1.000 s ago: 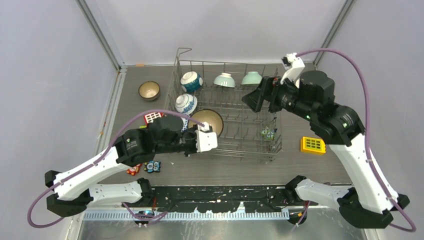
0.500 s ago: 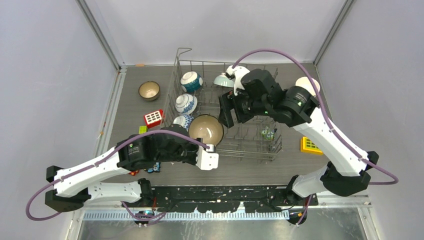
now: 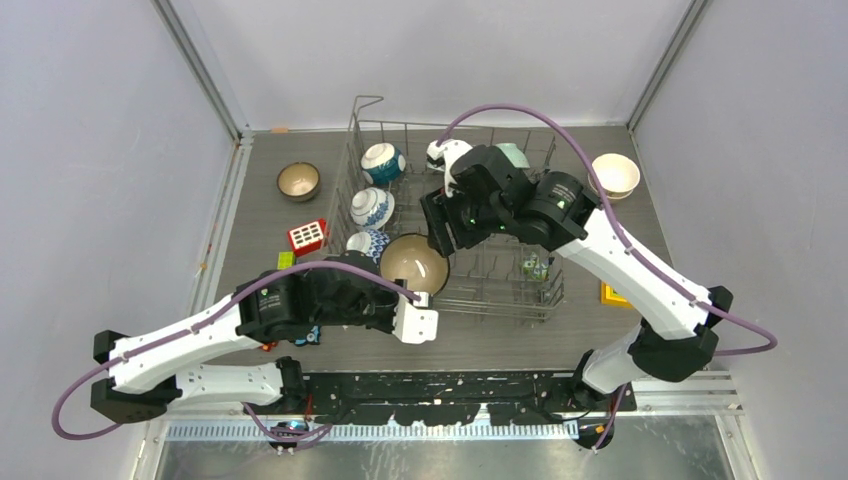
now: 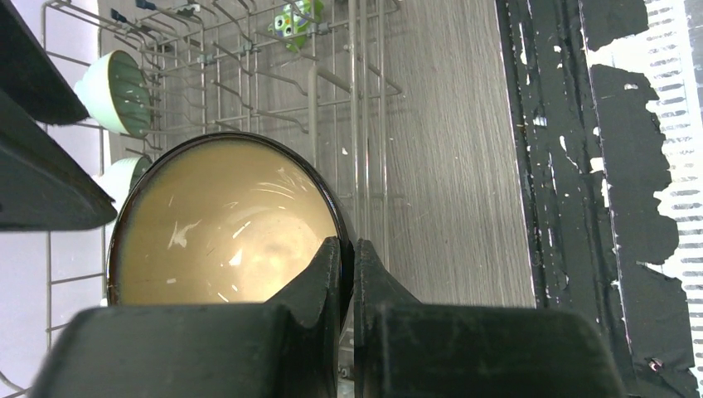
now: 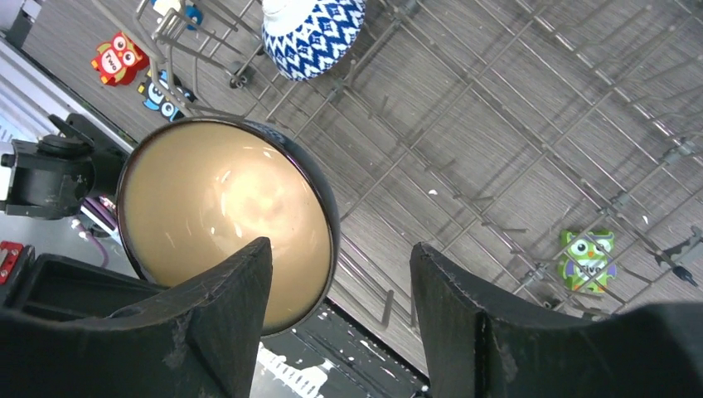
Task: Unload the bowls from the dish rack
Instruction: Place the bowl at the center of the board.
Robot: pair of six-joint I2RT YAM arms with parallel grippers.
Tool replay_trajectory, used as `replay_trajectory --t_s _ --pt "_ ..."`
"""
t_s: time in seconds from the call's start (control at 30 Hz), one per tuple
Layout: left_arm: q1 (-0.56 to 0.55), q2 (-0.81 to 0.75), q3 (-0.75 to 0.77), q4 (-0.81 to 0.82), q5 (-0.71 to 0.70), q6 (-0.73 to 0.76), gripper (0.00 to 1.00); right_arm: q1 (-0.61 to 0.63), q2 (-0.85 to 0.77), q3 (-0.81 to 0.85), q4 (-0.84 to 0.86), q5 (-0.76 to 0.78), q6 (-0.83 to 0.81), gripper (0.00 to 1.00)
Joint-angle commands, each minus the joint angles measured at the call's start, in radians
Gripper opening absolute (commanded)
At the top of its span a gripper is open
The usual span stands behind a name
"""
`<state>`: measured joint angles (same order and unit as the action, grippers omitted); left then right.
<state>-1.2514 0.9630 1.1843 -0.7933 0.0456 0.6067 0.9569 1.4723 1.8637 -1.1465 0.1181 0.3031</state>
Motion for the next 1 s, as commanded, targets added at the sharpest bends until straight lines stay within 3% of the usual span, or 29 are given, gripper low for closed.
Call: replay_trajectory --t_s 0.0,0.97 --pt "-0.009 -0.026 0.011 0.122 -0.018 0.011 0.00 0.024 0.030 -0.008 0.056 0.003 -0.017 0.65" --pt "-0.011 -0.040 0.005 0.142 -0.033 -0.014 0.00 0.052 0.047 -0.121 0.115 -0.005 -0.008 0.35"
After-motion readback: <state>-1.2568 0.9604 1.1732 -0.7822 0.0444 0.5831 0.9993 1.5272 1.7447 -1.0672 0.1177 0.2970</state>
